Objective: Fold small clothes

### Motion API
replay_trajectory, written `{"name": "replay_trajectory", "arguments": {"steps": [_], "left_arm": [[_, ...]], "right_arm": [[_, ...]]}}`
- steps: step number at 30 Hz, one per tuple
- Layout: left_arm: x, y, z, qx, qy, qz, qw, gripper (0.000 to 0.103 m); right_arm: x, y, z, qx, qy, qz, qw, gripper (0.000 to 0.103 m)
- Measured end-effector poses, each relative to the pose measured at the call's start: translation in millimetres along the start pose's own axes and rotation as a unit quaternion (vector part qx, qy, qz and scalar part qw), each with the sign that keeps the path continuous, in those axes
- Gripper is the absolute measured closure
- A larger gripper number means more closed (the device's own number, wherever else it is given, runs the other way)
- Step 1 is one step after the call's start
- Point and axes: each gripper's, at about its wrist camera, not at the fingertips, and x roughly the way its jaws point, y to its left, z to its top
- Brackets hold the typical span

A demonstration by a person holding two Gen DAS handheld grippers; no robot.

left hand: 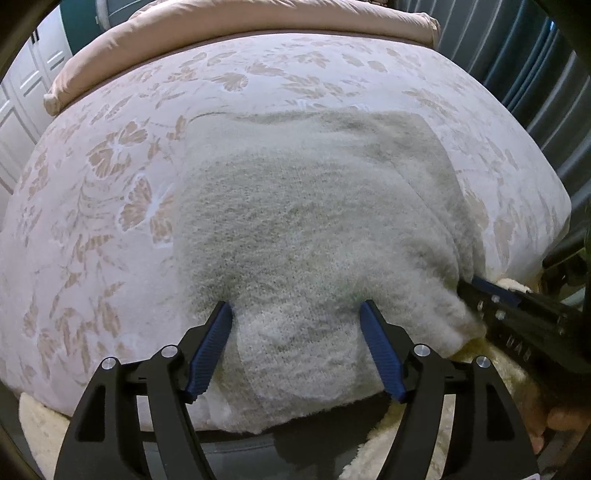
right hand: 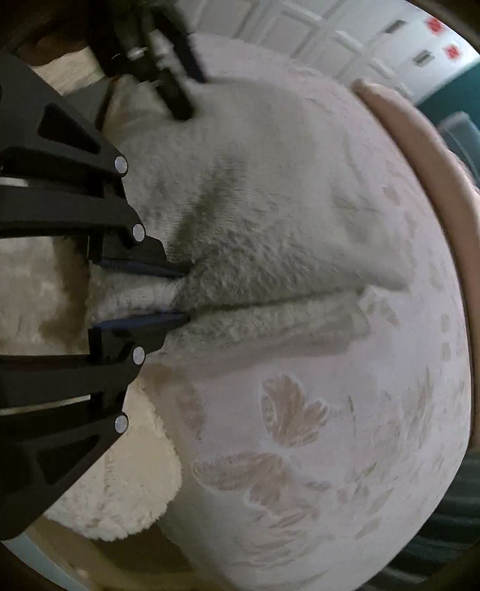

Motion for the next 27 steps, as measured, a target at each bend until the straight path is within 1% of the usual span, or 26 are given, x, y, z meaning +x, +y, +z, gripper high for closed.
{"name": "replay_trajectory", "arguments": {"steps": [2,5,6,7,9,11,12,13,14,15,16,18,19,21,22,23,25,27], "left_arm": [[-3.6,1.1,0.2,-0.002,0.002,-0.002,1.0000,0.034],[-10.2,10.1,-1.3,-0.034,0.008,-0.018,0.9992,0.034],[-11.2,10.9,-2.3,-0.038,0.010,-0.019,0.9990,0.034],[-12.1,11.9,-3.7,-0.040,0.012,-0.021,0.9989,0.034],[-11.5,11.3,-7.9,-0.031,0.012,-0.012,0.9994,0.033],[-8.3,12.6,-11.7,-0.025,0.021,0.006,0.9995,0.033],[-8.4,14.5,-13.8,-0.027,0.023,0.008,0.9993,0.033],[-8.9,18.9,-17.0,-0.035,0.025,0.006,0.9991,0.033],[-9.5,23.8,-20.3,-0.045,0.028,0.004,0.9986,0.033],[-9.1,28.7,-23.2,-0.054,0.033,-0.001,0.9980,0.033],[-6.0,34.4,-27.8,-0.065,0.041,-0.005,0.9970,0.032],[2.1,40.3,-33.0,-0.074,0.056,-0.011,0.9956,0.029],[7.1,42.3,-35.2,-0.082,0.063,-0.018,0.9945,0.028],[11.7,40.6,-35.7,-0.082,0.068,-0.025,0.9940,0.028],[14.5,36.3,-35.4,-0.073,0.071,-0.026,0.9945,0.028],[15.9,31.6,-35.5,-0.061,0.072,-0.021,0.9953,0.028],[13.9,26.8,-36.3,-0.048,0.064,-0.005,0.9968,0.028],[11.9,26.0,-37.0,-0.047,0.060,-0.001,0.9971,0.028]], "right_arm": [[-15.7,3.1,7.4,0.005,-0.015,0.001,1.000,0.083],[-38.4,8.9,10.5,-0.005,-0.043,0.009,0.999,0.078],[-39.9,10.9,10.9,-0.010,-0.044,0.012,0.999,0.070],[-36.7,12.2,9.9,-0.016,-0.040,0.008,0.999,0.064],[-23.5,10.6,6.1,-0.021,-0.022,0.002,1.000,0.064],[-3.1,4.6,-3.5,-0.008,0.007,0.016,1.000,0.065],[1.3,3.5,-6.5,-0.001,0.009,0.023,1.000,0.067],[0.7,4.2,-6.1,0.000,0.006,0.027,1.000,0.083],[-4.7,6.5,-4.7,-0.002,0.002,0.038,0.999,0.086],[-17.9,8.8,-2.7,-0.003,-0.018,0.043,0.999,0.088],[-29.9,10.9,-2.0,-0.007,-0.037,0.045,0.998,0.089],[-44.5,10.6,-0.9,-0.011,-0.058,0.043,0.997,0.090],[-42.0,7.3,-1.5,-0.009,-0.053,0.032,0.998,0.090],[-6.8,-3.4,-8.3,-0.009,-0.006,-0.013,1.000,0.090],[9.1,-8.6,-12.6,-0.006,0.010,-0.013,1.000,0.089],[11.4,-9.7,-13.1,-0.001,0.007,-0.011,1.000,0.089],[-2.8,-1.0,-5.9,-0.007,0.000,-0.014,1.000,0.088],[-14.2,2.3,-3.0,-0.004,-0.004,-0.009,1.000,0.086]]}}
